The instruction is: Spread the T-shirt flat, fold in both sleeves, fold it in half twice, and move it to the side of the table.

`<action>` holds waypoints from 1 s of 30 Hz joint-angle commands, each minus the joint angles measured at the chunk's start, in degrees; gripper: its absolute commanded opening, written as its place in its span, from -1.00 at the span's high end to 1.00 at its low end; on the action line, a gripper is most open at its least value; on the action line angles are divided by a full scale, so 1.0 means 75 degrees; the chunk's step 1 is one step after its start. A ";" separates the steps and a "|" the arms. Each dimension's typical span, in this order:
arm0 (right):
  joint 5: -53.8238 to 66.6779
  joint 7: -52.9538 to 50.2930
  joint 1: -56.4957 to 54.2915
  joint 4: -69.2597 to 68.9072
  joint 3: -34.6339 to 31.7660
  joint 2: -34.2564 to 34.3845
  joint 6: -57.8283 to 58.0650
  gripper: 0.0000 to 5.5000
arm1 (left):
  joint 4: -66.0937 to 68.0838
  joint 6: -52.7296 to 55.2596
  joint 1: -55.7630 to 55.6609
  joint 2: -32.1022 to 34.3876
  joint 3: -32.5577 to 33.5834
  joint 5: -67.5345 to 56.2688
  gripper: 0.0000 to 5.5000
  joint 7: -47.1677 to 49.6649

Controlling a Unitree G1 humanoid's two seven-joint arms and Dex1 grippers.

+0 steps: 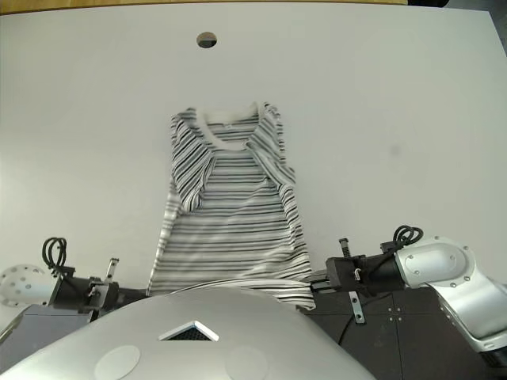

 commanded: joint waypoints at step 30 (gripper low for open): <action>-0.0254 -0.3593 -0.5928 0.3562 0.0492 0.4796 0.3637 0.96 | 0.1016 0.6066 -0.5622 -0.4641 0.1967 -0.1224 0.96 0.5146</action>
